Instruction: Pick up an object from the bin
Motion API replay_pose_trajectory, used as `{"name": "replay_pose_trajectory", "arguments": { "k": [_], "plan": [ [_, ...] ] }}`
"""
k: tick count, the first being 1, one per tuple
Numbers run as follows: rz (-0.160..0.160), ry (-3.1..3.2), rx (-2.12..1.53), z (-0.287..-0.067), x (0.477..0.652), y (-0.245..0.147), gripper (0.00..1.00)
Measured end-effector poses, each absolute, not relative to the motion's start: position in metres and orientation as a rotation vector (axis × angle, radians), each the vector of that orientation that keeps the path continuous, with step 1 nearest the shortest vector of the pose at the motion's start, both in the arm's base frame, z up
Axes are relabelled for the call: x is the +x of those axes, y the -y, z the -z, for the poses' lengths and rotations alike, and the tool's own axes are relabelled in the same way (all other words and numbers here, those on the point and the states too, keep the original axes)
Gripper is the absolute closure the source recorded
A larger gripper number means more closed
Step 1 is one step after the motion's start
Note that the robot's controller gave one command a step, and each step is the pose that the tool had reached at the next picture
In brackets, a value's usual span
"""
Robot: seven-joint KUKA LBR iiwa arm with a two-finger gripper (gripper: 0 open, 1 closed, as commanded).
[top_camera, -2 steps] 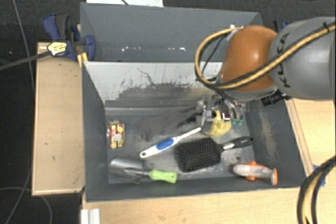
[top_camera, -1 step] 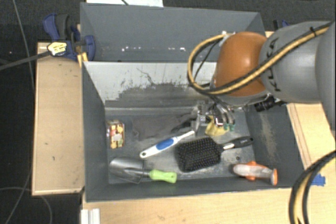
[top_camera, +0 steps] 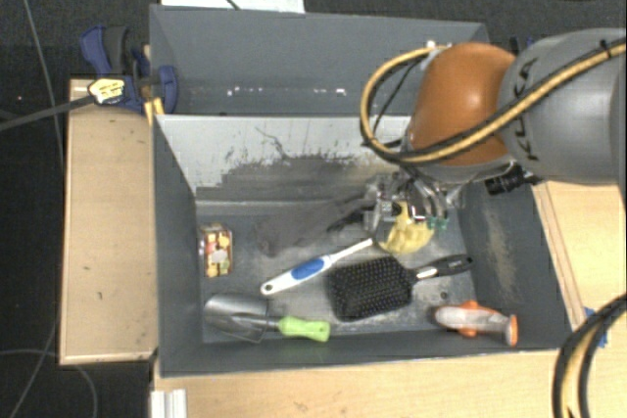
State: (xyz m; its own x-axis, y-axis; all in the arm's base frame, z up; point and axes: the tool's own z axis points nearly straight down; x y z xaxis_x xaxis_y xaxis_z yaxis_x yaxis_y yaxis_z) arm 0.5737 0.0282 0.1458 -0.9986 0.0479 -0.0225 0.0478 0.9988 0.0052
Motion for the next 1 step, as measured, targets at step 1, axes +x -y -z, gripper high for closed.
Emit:
{"name": "replay_pose_trajectory", "arguments": {
  "k": [1],
  "plan": [
    [-0.009, -3.134, 0.101, -0.2032, 0.5882, -0.0509, 1.00]
  ]
}}
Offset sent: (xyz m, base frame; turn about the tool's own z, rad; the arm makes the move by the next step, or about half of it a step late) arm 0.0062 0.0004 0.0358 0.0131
